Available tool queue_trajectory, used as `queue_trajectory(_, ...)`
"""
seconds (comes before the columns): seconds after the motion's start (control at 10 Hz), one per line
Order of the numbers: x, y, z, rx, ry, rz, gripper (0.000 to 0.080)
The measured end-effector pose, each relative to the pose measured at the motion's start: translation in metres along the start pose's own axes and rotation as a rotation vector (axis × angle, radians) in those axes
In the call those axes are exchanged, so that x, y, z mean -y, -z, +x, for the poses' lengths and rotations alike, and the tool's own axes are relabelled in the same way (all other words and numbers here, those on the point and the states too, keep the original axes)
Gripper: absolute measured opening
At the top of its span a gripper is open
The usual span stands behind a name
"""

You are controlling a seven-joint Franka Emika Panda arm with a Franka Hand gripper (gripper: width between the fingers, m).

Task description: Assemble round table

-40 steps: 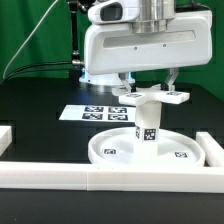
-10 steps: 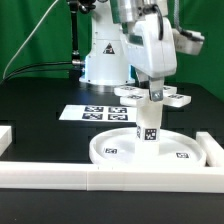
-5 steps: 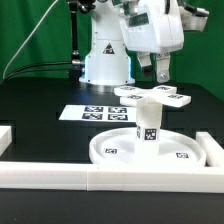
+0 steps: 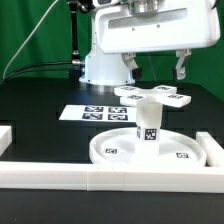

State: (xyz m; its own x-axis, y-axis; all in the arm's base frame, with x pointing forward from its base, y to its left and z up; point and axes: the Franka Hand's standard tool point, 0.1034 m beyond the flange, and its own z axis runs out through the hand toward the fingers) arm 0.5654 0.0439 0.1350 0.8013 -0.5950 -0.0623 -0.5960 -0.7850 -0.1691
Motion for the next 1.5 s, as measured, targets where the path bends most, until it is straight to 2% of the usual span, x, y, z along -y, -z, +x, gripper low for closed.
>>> queue_trajectory(0.4, -0.0018, -0.001, 0.0007, 0.0, 0.283, -0.008, 0.0649)
queue_trajectory(0.5, -0.0023, 0.0005, 0.0027, -0.006, 0.44, -0.039, 0.0649)
queue_trajectory(0.9, 0.0039, 0.0033, 0.0035, -0.007, 0.774, -0.085, 0.0649)
queue_trajectory(1.4, 0.0, 0.0031, 0.0061, 0.009, 1.13, -0.089, 0.0649)
queue_trajectory(1.5, -0.0011, 0.0022, 0.007, 0.019, 1.274, -0.114, 0.0649)
